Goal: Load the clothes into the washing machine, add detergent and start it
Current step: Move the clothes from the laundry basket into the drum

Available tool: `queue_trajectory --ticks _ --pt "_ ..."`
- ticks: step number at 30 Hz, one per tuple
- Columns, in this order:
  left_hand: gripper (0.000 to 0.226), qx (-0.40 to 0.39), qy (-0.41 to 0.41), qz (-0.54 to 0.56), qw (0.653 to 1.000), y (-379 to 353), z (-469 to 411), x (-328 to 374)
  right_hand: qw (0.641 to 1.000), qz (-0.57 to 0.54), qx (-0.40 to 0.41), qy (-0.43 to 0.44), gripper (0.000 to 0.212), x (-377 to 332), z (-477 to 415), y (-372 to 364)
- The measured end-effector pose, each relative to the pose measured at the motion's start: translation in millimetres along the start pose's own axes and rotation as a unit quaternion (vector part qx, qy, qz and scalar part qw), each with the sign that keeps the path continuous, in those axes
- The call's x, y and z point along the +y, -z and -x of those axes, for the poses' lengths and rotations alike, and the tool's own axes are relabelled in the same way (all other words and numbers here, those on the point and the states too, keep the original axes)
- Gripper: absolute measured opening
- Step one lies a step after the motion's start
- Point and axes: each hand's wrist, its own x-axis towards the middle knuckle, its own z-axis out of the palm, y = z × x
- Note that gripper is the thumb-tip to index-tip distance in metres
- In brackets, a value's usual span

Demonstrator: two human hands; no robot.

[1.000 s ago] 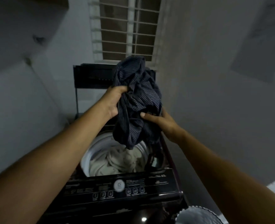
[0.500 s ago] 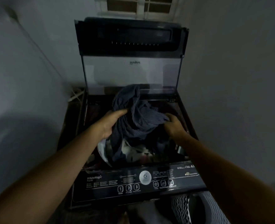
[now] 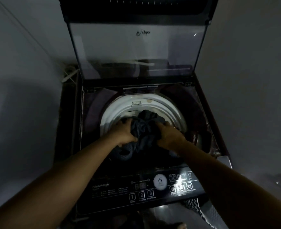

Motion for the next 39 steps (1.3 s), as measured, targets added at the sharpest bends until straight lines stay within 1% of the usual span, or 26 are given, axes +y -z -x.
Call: queue_trajectory --ticks 2,3,4,7,11,12,13,15,16,18,19,20,21,22,23,24,25,26,27,29,31,33,34,35,37,39 --pt "0.113 -0.122 0.042 -0.005 0.992 -18.4 -8.6 4.6 0.993 0.038 -0.111 0.001 0.082 0.3 -7.4 -13.6" --pt "0.113 -0.153 0.051 -0.029 0.987 -25.9 -12.7 4.9 0.985 0.043 -0.164 0.003 0.076 -0.1 -8.9 -17.9" --pt "0.111 -0.169 0.054 -0.052 0.983 -31.1 -15.6 5.3 0.977 0.032 -0.21 0.002 0.068 0.0 -10.7 -21.4" --pt "0.105 -0.207 0.061 -0.087 0.973 -41.6 -27.5 -0.3 0.964 0.0 -0.266 -0.017 0.053 3.0 -21.4 -29.3" --pt "0.1 -0.22 0.039 -0.063 0.973 -45.9 -27.6 -6.4 0.941 -0.034 -0.333 -0.052 0.045 12.6 -28.9 -46.1" --pt "0.099 -0.215 0.033 -0.055 0.974 -45.0 -27.2 -8.9 0.941 -0.036 -0.331 -0.056 0.045 14.7 -30.4 -49.2" --pt "0.099 -0.208 0.024 -0.051 0.977 -44.8 -27.3 -11.9 0.95 -0.021 -0.309 -0.051 0.045 16.7 -30.9 -49.6" --pt "0.104 -0.178 0.004 -0.079 0.981 -41.6 -23.0 -14.9 0.976 0.027 -0.216 -0.001 0.047 21.4 -31.9 -43.5" --pt "0.11 -0.157 -0.006 -0.124 0.98 -38.4 -18.6 -14.6 0.987 0.044 -0.149 0.035 0.05 24.4 -33.5 -38.3" --pt "0.121 -0.124 -0.013 -0.237 0.964 -33.2 -12.1 -12.8 0.993 0.058 -0.025 0.099 0.063 26.8 -35.4 -25.2" --pt "0.126 -0.117 -0.009 -0.279 0.953 -32.9 -10.2 -11.3 0.99 0.068 0.016 0.124 0.069 25.4 -36.3 -20.5" --pt "0.131 -0.121 0.003 -0.3 0.946 -33.8 -9.2 -9.5 0.984 0.081 0.024 0.156 0.073 26.9 -38.9 -21.7" --pt "0.133 -0.126 0.01 -0.309 0.943 -37.3 -10.0 -8.0 0.978 0.109 -0.002 0.18 0.073 28.9 -42.4 -25.0" --pt "0.131 -0.132 0.02 -0.309 0.942 -43.7 -12.6 -8.0 0.971 0.136 -0.053 0.188 0.071 31.2 -46.6 -33.1" --pt "0.125 -0.131 0.026 -0.3 0.945 -50.9 -15.4 -9.1 0.961 0.18 -0.116 0.177 0.068 34.0 -50.7 -45.5" --pt "0.115 -0.131 0.033 -0.292 0.947 -57.6 -19.3 -9.5 0.949 0.215 -0.156 0.168 0.062 35.5 -52.2 -55.4" --pt "0.107 -0.131 0.038 -0.29 0.947 -64.4 -24.0 -11.6 0.951 0.222 -0.161 0.145 0.056 37.6 -55.9 -66.2" --pt "0.103 -0.137 0.046 -0.292 0.946 -71.6 -29.7 -13.5 0.954 0.218 -0.153 0.14 0.054 43.8 -61.1 -79.2" --pt "0.103 -0.146 0.049 -0.3 0.941 -77.1 -34.7 -14.1 0.966 0.182 -0.151 0.108 0.054 46.6 -65.5 -89.7" --pt "0.101 -0.176 0.052 -0.304 0.935 -83.6 -40.6 -13.1 0.965 0.161 -0.182 0.099 0.054 47.4 -66.0 -96.7" --pt "0.088 -0.193 0.056 -0.275 0.94 -88.4 -48.1 -15.7 0.972 0.095 -0.208 0.046 0.054 46.7 -68.1 -91.8" --pt "0.077 -0.19 0.042 -0.229 0.954 -90.0 -55.8 -23.8 0.966 0.065 -0.25 0.024 0.056 51.7 -75.4 -88.7" --pt "0.076 -0.191 0.039 -0.215 0.957 -87.0 -56.9 -25.5 0.962 0.045 -0.269 0.013 0.055 54.0 -77.0 -87.5" --pt "0.082 -0.193 0.042 -0.204 0.959 -81.5 -56.8 -26.5 0.962 0.043 -0.271 -0.009 0.05 56.3 -80.3 -88.0" --pt "0.1 -0.209 0.028 -0.211 0.954 -61.6 -47.8 -16.7 0.962 0.042 -0.27 -0.017 0.031 56.8 -72.8 -83.3" --pt "0.11 -0.211 0.005 -0.206 0.955 -38.7 -36.5 -4.0 0.967 0.016 -0.255 -0.011 0.035 51.6 -63.9 -69.2"
